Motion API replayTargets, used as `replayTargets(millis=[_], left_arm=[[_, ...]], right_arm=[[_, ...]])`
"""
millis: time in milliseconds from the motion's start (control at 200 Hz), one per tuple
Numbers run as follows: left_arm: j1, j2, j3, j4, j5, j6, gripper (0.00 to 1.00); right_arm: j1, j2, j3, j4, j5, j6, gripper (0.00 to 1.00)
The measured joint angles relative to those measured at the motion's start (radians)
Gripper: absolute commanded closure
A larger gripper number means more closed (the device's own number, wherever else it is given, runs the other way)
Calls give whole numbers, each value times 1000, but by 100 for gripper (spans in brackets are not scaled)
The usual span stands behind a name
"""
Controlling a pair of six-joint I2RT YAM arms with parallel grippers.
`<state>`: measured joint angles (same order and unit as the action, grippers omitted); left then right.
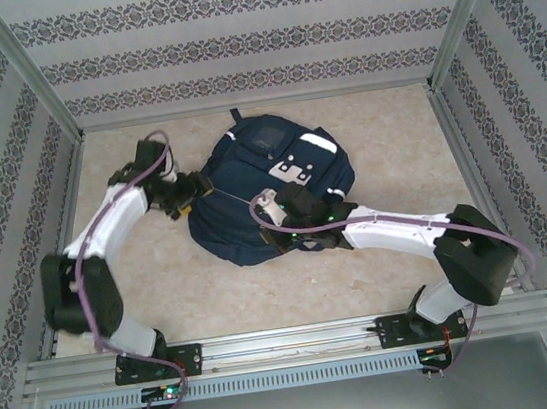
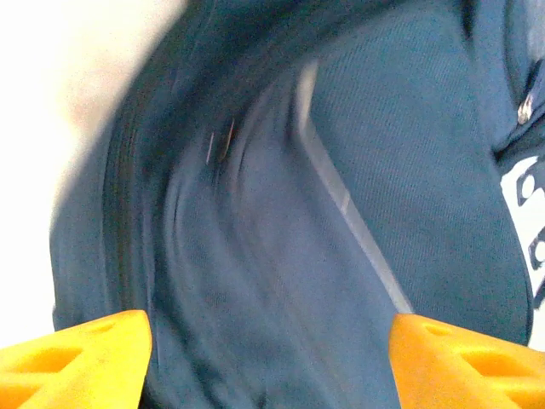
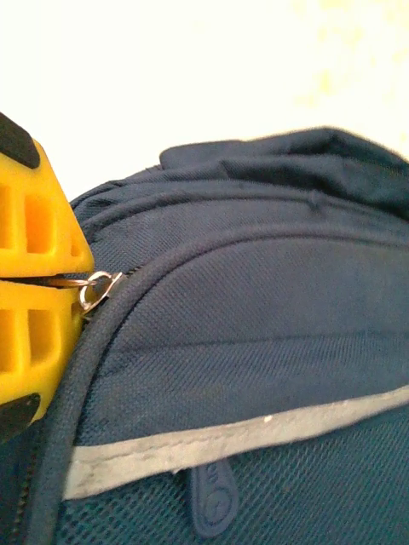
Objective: Pack books, pencil case, and school supplies into a backpack
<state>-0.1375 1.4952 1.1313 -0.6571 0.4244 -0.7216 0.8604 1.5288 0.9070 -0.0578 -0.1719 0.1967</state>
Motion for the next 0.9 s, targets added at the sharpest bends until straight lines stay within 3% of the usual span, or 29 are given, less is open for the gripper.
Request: replayTargets(millis=[80,195,415,605,640,699,809,899], left_arm=[[-13,-87,-111,16,7,-82,25],[-47,-97,-195,68,-13,-175,26],[-75,-70,-220,172,-64,-306,32],[-107,-40,-226,184,-153,-331,42],[-115,-39,-235,196,-168,-332,48],[-124,-37,-268,234,-188,-339,70],[-130,-37,-297,289,-208,-350,99],[-138,-40,-289,284,-227,-318,100]], right_arm=[[31,34,31,27,-4,14,100],[65,79,61,50,-11,35,100],[124,144,80,78,-1,68,100],[156,156,86,98,31,94,100],[157,156,86,100,35,98,100],[157,156,85,101,36,105,100],[159,155,76,100,45,113,100],[166,146,56,95,76,106,100]])
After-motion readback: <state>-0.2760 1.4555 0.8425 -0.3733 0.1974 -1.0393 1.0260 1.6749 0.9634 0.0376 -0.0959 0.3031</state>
